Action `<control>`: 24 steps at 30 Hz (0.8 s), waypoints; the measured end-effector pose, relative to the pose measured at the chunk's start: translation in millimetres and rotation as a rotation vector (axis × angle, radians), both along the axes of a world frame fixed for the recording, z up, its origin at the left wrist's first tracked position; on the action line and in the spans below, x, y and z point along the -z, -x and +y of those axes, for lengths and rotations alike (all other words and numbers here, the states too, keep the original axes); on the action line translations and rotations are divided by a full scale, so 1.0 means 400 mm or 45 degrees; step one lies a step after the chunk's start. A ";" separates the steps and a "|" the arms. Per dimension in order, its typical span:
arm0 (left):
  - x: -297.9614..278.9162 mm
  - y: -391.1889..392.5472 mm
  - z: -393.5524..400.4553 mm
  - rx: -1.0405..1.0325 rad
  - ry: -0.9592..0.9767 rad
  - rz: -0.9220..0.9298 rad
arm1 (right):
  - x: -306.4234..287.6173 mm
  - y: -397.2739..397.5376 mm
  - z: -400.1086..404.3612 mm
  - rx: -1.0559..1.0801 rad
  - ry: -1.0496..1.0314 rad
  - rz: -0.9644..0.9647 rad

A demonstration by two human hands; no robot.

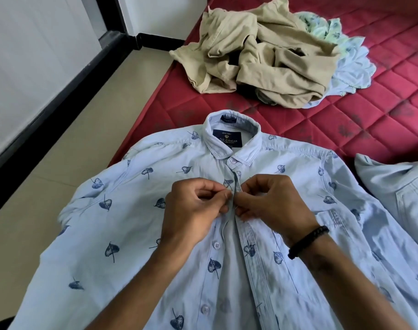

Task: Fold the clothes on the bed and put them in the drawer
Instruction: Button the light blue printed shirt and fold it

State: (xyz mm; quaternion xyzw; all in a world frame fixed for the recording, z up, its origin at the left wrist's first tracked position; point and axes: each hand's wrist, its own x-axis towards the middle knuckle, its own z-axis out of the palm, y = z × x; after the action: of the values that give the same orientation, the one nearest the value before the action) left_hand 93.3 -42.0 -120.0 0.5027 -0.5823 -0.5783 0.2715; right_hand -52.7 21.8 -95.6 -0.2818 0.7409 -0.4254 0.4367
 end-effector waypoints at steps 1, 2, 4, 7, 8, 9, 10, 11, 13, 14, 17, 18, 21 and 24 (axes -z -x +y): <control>0.002 0.000 -0.001 -0.008 -0.013 -0.008 | 0.003 -0.001 -0.001 -0.002 0.005 -0.012; 0.005 -0.002 -0.002 -0.015 -0.013 -0.020 | 0.005 -0.002 -0.002 -0.004 0.008 -0.025; 0.008 -0.003 0.000 -0.026 0.051 -0.059 | 0.004 0.002 -0.003 -0.008 0.021 -0.054; 0.007 -0.002 0.008 -0.003 0.298 -0.168 | 0.002 0.005 -0.003 -0.042 0.057 -0.044; 0.006 0.001 0.012 0.010 0.344 -0.181 | 0.005 0.004 -0.002 -0.058 0.067 -0.005; 0.005 0.003 0.014 0.019 0.362 -0.184 | 0.008 0.003 -0.001 -0.076 0.072 0.045; 0.005 0.004 0.016 0.020 0.367 -0.181 | 0.012 0.001 0.000 -0.088 0.072 0.090; 0.006 0.004 0.016 0.014 0.360 -0.174 | 0.016 0.001 0.001 -0.091 0.071 0.117; 0.008 0.003 0.016 -0.010 0.290 -0.146 | 0.022 0.004 0.004 -0.087 0.072 0.110; 0.009 0.003 0.013 -0.019 0.231 -0.121 | 0.024 0.007 0.004 -0.089 0.078 0.091; 0.019 0.004 0.004 -0.017 0.039 -0.021 | 0.025 0.009 0.006 -0.086 0.092 0.008; 0.022 0.004 0.004 -0.016 -0.003 0.002 | 0.026 0.010 0.007 -0.081 0.084 -0.029; 0.028 0.003 0.002 -0.031 -0.038 0.010 | 0.019 0.021 0.007 -0.089 0.029 -0.227; 0.031 0.001 0.002 -0.053 -0.074 0.023 | 0.017 0.034 0.009 -0.065 0.008 -0.446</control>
State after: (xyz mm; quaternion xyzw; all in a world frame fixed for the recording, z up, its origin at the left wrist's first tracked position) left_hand 92.9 -41.1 -132.5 0.5171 -0.5522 -0.5939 0.2740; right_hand -66.1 25.5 -102.5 -0.2234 0.6448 -0.4592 0.5688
